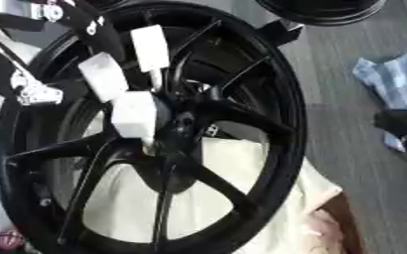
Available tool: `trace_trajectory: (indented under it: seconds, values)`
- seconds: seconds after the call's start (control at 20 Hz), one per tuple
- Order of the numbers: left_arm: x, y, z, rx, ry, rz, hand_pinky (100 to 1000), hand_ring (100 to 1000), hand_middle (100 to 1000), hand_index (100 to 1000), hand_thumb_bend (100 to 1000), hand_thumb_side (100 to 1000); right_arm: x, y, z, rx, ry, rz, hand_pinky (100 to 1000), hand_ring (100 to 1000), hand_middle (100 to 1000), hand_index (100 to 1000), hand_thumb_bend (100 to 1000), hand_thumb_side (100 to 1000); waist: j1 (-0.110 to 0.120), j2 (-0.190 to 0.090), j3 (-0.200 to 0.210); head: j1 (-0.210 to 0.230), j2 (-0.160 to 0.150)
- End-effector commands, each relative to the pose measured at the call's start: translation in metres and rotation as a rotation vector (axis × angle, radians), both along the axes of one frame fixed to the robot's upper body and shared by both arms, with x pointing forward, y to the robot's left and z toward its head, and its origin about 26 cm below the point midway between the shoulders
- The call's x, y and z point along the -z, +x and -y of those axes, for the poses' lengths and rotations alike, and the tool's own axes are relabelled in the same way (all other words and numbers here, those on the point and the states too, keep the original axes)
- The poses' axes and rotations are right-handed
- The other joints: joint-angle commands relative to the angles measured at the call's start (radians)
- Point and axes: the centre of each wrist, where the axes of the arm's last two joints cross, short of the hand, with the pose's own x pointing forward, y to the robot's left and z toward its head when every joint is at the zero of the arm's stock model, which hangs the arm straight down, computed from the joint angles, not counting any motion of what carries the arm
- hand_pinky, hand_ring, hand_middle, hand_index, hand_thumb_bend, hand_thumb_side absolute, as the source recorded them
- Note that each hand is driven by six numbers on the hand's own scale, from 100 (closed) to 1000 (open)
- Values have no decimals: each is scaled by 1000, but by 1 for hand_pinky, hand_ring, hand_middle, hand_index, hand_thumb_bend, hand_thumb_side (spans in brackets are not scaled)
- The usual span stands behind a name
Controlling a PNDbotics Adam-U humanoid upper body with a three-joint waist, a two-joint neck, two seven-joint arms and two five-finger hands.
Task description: Pull the pin out of the wheel hub.
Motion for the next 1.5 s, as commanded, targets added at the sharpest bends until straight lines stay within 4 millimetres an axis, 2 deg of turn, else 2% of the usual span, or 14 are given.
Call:
trace_trajectory:
  seconds: [0.05, 0.25, 0.55, 0.85, 1.5]
  values:
    - [-7, -2, -2, -4, 8, 29, 838, 860, 838, 868, 230, 253, -5, 0, 1, -2, -16, 12, 931, 825, 595, 709, 100, 737, 0, -17, -2, 4, -17]
    - [-10, -7, 0, 20, 15, 55, 856, 875, 836, 864, 293, 244, -4, 0, 0, -3, -12, 1, 932, 825, 594, 709, 100, 746, 1, -17, 1, 3, -15]
    - [-8, -3, -1, 4, 26, 58, 846, 867, 819, 859, 268, 248, -5, 0, -1, -11, -6, 1, 932, 825, 595, 710, 100, 748, 1, -15, -2, 5, -17]
    - [-5, 1, -1, -6, 34, 59, 844, 866, 819, 855, 241, 196, -4, 1, -2, -17, -4, -3, 933, 825, 594, 710, 100, 755, 1, -12, -5, 11, -20]
    - [-1, 9, -6, -39, 44, 58, 830, 853, 788, 845, 229, 160, -5, 2, -5, -28, 0, 0, 935, 825, 594, 710, 100, 759, 2, -6, -7, 15, -25]
